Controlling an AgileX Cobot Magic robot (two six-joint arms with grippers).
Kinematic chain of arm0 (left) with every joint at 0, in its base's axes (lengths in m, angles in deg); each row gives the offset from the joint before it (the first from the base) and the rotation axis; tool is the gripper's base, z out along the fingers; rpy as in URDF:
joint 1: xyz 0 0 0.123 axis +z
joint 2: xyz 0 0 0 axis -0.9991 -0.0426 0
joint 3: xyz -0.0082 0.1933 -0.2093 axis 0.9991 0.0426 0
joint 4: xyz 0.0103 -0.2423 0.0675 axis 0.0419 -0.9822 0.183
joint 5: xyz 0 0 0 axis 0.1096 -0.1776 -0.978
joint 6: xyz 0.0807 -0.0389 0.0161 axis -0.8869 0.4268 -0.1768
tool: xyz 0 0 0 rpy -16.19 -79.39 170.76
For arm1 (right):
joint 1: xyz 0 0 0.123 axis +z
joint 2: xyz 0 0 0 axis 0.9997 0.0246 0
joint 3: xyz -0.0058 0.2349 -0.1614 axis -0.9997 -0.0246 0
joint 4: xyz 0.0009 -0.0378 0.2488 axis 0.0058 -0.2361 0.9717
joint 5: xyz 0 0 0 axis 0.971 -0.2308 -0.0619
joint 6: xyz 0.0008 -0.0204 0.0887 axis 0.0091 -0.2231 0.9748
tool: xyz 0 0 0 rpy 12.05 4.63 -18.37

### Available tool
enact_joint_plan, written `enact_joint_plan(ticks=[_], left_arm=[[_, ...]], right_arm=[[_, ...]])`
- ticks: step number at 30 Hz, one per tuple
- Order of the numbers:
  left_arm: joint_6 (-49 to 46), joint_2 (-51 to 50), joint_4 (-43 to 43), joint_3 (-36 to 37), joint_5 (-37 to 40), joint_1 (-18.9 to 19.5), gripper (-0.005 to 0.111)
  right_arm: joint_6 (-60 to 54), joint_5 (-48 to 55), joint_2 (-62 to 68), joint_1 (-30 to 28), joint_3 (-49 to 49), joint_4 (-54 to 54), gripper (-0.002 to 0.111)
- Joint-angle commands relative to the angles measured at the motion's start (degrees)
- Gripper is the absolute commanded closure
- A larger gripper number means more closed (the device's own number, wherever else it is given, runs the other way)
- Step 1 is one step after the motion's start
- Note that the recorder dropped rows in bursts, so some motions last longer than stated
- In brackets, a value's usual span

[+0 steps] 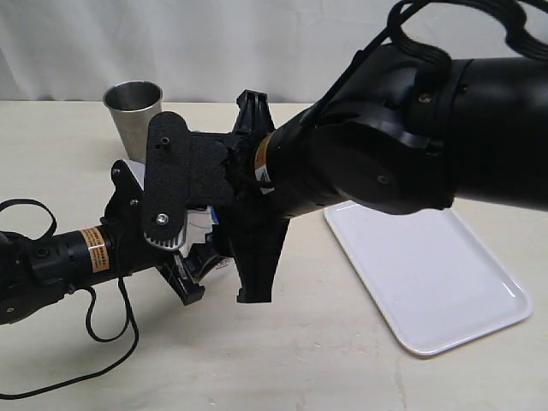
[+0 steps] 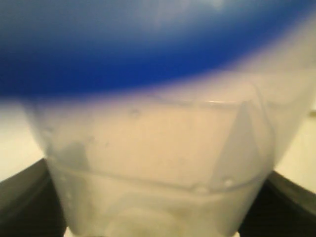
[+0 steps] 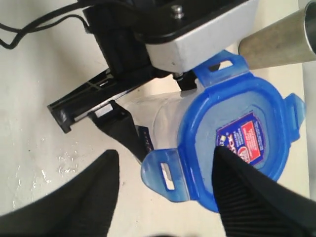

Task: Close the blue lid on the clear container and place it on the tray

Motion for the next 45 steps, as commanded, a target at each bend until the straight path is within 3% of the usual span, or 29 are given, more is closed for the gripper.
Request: enact_joint_plan(ticks=[1,7,18,45], left_arm=[[0.0,0.6,-0.2,-0.2,-1.7,-0.4,0.107],[0.0,0.6,-0.2,-0.2,-1.9,-0.4,0.107],[0.1,0.6,-0.2,-0.2,-1.9,-0.4,0.107],[0.4,0.6,1.8,-0.2,-3.7,-0.4,0.107]], right_arm=[[-0.8,1.7,-0.7,-0.1,1.0,-1.9,0.055],[-3.2,1.7,-0.5,-0.1,1.3,-2.4,0.071],[-0.4,0.9,4.4,-0.1,1.3,-9.5,0.071],[-0.2,-3.1,15.6,-0.1,1.3,-11.1,0.072]])
